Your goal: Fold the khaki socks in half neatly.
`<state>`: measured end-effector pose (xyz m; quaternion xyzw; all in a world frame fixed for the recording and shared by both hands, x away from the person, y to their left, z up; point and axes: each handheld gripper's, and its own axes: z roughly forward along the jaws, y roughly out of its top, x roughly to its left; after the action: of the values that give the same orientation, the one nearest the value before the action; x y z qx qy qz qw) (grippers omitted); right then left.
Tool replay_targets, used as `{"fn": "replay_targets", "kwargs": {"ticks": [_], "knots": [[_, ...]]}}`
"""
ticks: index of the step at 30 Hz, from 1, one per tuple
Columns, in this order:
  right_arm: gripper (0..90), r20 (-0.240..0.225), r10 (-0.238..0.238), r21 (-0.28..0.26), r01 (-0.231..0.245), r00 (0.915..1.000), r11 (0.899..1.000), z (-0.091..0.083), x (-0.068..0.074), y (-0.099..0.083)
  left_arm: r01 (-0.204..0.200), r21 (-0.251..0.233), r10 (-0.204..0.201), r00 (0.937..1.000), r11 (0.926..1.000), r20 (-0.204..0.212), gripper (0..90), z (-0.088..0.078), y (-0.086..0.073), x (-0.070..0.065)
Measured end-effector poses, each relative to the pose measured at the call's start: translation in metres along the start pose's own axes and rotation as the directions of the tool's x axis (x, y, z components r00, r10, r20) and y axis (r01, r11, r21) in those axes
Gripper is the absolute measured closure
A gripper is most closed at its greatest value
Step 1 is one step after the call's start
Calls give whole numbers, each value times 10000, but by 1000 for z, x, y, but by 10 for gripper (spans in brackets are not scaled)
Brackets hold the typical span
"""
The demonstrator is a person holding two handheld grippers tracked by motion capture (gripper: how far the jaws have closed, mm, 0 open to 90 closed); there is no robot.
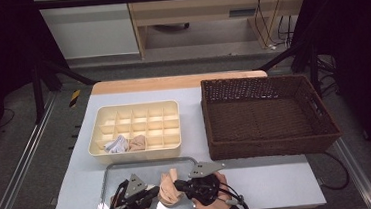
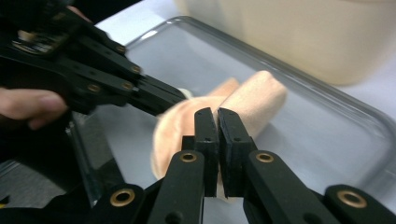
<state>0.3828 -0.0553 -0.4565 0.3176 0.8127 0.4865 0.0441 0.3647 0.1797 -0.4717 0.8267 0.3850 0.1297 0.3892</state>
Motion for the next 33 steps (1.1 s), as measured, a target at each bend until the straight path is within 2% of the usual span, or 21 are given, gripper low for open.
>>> {"fn": "replay_targets", "kwargs": {"ticks": [5,11,15,18,20,23,25,26,27,30,33], "knots": [[874,-695,-225,103,233,9973,9997,13,9,2,10,20,-10,10000,10000,-19,894,0,-1,2],[858,-1067,-409,520,466,9934,9976,29,15,-5,164,-41,-164,9999,9999,-34,894,0,1,8],[857,-1000,-518,570,577,9936,9967,37,17,-10,338,-511,-348,9992,9981,-191,894,-9,6,18],[855,-1033,-423,587,486,9938,9971,37,16,-10,416,-1063,-424,9991,9935,-54,887,-18,14,24],[854,-1032,-366,620,432,9940,9971,37,16,-10,358,-1399,-367,9993,9895,-40,882,-23,21,25],[853,-1034,-492,578,554,9934,9968,38,16,-10,46,-1513,-24,9999,9885,147,851,-22,30,20],[851,-1044,-506,583,569,9932,9967,37,16,-10,-61,-1463,90,9998,9892,187,800,-20,32,18],[850,-1043,-546,604,611,9930,9963,37,17,-10,-342,-1192,376,9989,9923,267,760,-12,36,12],[850,-1036,-588,608,653,9929,9960,36,17,-10,-365,-1069,400,9987,9936,309,731,-8,36,11],[840,-1032,-658,687,731,9925,9950,34,17,-9,-277,-501,289,9993,9984,236,664,5,33,11],[833,-986,-661,737,735,9929,9946,32,17,-10,-158,-220,161,9998,9996,121,651,10,27,13]]}}
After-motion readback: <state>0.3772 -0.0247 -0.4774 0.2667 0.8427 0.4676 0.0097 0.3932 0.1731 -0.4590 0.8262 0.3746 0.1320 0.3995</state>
